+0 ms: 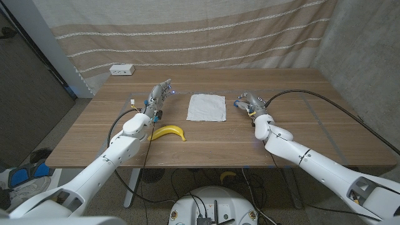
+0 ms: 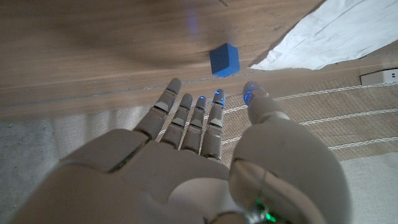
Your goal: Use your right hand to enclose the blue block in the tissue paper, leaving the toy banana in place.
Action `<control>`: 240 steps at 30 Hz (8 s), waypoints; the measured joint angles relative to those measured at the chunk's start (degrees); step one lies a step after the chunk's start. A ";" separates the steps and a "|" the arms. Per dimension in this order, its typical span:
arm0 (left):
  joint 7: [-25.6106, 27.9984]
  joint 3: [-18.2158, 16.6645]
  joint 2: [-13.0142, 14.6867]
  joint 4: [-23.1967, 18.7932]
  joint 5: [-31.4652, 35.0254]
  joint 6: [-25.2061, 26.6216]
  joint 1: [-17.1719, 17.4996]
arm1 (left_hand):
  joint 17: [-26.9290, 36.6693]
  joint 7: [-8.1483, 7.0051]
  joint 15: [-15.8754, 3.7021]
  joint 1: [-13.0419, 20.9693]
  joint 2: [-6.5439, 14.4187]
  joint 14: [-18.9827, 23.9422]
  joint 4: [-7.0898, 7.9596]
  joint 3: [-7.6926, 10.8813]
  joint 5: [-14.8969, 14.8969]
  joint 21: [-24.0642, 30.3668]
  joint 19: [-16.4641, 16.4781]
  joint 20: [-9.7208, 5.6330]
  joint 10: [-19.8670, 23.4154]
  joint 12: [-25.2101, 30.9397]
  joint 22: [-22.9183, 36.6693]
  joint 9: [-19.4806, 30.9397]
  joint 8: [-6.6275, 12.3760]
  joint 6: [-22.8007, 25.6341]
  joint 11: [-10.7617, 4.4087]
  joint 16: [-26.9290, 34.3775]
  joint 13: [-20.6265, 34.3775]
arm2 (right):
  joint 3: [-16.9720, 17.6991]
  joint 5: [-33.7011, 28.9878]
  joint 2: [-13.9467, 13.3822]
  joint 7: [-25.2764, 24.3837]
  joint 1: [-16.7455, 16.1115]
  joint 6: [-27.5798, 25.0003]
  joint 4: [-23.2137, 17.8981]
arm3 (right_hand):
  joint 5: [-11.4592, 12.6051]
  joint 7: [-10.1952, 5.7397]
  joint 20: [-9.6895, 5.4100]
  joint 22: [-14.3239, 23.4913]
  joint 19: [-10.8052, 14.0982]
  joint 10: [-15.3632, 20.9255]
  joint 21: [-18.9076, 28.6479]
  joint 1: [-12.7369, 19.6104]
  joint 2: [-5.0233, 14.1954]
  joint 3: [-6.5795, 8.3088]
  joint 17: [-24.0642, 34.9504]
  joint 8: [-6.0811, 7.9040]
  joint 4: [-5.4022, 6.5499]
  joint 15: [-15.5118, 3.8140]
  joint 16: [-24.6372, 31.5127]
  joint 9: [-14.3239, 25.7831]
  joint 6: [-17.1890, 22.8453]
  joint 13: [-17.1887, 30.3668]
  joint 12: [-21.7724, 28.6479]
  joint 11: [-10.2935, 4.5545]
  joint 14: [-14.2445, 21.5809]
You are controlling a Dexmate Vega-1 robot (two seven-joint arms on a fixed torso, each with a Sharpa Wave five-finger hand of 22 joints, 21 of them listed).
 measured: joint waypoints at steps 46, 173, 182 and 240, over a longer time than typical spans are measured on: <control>-0.52 -0.37 0.38 0.22 -0.52 0.30 -0.26 | 0.00 0.00 0.00 -0.45 0.01 0.00 -0.70 -0.23 0.00 -0.88 0.21 0.20 0.00 0.00 0.28 -0.01 0.00 -0.01 0.00 0.00 -0.01 | -3.09 -2.40 4.39 -8.37 3.47 6.80 12.46 | 0.30 3.46 -3.12 0.54 3.94 9.64 2.23 10.57 1.22 -4.21 3.46 7.30 1.03 -0.10 5.54 0.76 18.24 1.06 2.17 -3.50 5.65; -1.34 -0.42 -0.19 1.57 -1.24 -0.47 -0.64 | 0.00 0.21 1.43 -0.67 -0.23 2.05 -1.88 -0.13 0.03 -2.75 0.82 0.81 0.30 -0.27 0.26 -0.01 0.00 0.19 -0.30 0.00 -0.01 | -8.33 -4.20 10.36 1.17 11.18 27.84 24.42 | 0.54 -0.88 -1.91 0.64 1.06 4.97 4.34 8.36 1.44 -11.63 4.64 1.90 2.63 -0.10 3.98 1.19 6.54 2.12 -0.89 -1.32 2.25; -1.46 -0.38 -0.22 1.57 -1.23 -0.47 -0.69 | 0.00 0.21 1.43 -0.67 -0.22 2.05 -2.03 0.02 -0.24 -2.75 0.82 0.81 0.30 -0.27 0.26 -0.02 0.00 0.19 -0.31 0.00 -0.01 | -8.19 -3.18 9.48 3.39 10.79 26.55 22.76 | -0.64 0.34 -0.04 0.37 -0.34 2.40 4.33 3.54 -0.17 -14.37 4.43 -1.09 4.06 -0.01 2.87 0.92 0.85 2.41 -1.73 0.43 0.96; -2.94 -0.76 -0.14 1.64 -2.13 -1.94 0.03 | 0.27 0.11 1.64 -0.82 -0.06 3.07 -2.52 0.00 -0.23 -3.78 1.23 1.23 0.30 -0.22 0.26 -0.02 0.00 0.71 -0.30 0.00 -0.01 | -6.86 -3.49 11.56 -2.85 10.03 4.78 18.84 | 1.57 0.12 -0.30 0.38 -1.57 -3.11 4.66 1.85 3.85 -13.99 5.29 -3.40 2.45 0.21 1.67 0.94 -2.34 3.02 -3.07 0.00 -1.67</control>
